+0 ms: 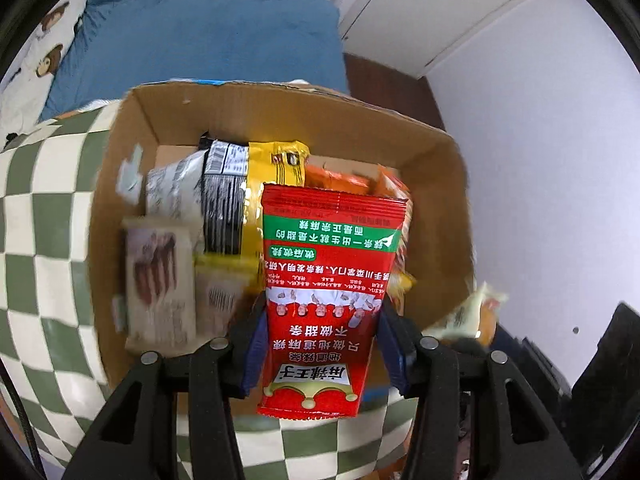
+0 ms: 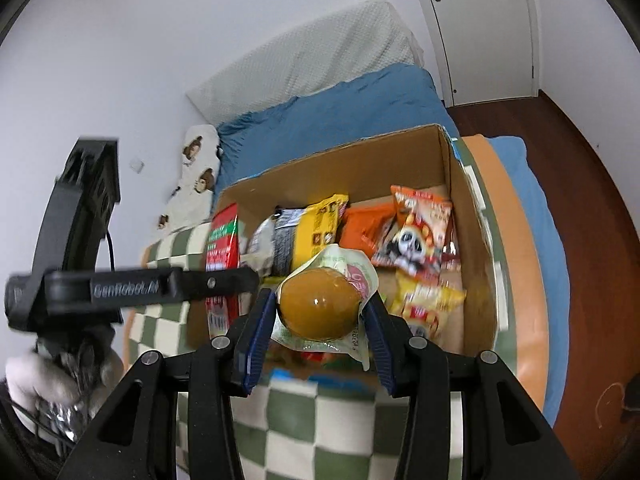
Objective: Organize snacks
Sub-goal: 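Lower both items into the box and open both tools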
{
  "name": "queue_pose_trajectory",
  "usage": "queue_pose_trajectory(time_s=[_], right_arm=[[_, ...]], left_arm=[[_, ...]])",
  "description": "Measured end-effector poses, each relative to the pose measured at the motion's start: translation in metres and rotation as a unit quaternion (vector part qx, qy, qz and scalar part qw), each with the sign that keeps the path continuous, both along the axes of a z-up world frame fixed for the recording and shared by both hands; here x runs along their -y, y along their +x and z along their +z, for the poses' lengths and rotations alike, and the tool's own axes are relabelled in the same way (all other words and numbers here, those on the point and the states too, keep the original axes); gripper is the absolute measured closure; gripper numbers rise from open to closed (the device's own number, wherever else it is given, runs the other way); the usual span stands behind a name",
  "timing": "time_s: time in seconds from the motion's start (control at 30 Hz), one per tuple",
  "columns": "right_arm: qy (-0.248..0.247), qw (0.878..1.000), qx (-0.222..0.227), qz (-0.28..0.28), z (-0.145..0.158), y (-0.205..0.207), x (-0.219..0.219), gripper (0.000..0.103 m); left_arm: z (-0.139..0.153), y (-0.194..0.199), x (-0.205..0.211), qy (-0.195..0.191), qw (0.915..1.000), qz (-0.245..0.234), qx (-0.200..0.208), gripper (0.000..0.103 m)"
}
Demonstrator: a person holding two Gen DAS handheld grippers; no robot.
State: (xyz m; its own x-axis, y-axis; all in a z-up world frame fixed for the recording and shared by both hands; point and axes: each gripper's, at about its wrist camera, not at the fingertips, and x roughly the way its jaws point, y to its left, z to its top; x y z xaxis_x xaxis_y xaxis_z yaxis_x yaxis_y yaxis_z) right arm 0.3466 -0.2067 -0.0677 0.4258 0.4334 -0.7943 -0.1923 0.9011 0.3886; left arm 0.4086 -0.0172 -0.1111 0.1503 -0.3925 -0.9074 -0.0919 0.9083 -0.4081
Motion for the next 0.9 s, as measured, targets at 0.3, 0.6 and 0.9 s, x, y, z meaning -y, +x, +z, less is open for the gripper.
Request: queue_pose_trajectory(time_s=[0.3,0.6,0.9], right_arm=[[-0.005,0.997,-0.080,0.013,-0.065,0.059,-0.012,0.050],[-0.076,0.991,-0.108,0.012,-0.087,0.073,-0.017,0.006],[-0.142,0.988,-0.066,-0.018,-0.065,0.058,-0.005,0.006]], left_arm=[[-0.063,0.041,0.006,0.030,0.9971,-0.007,-0.069,0.034],[-0.065,0.024,-0.003,0.074,0.9965,-0.010,-0.037,0.009],[-0.029,-0.035,-0.020,0.144,0.9891,0.001,0.031,0.009]])
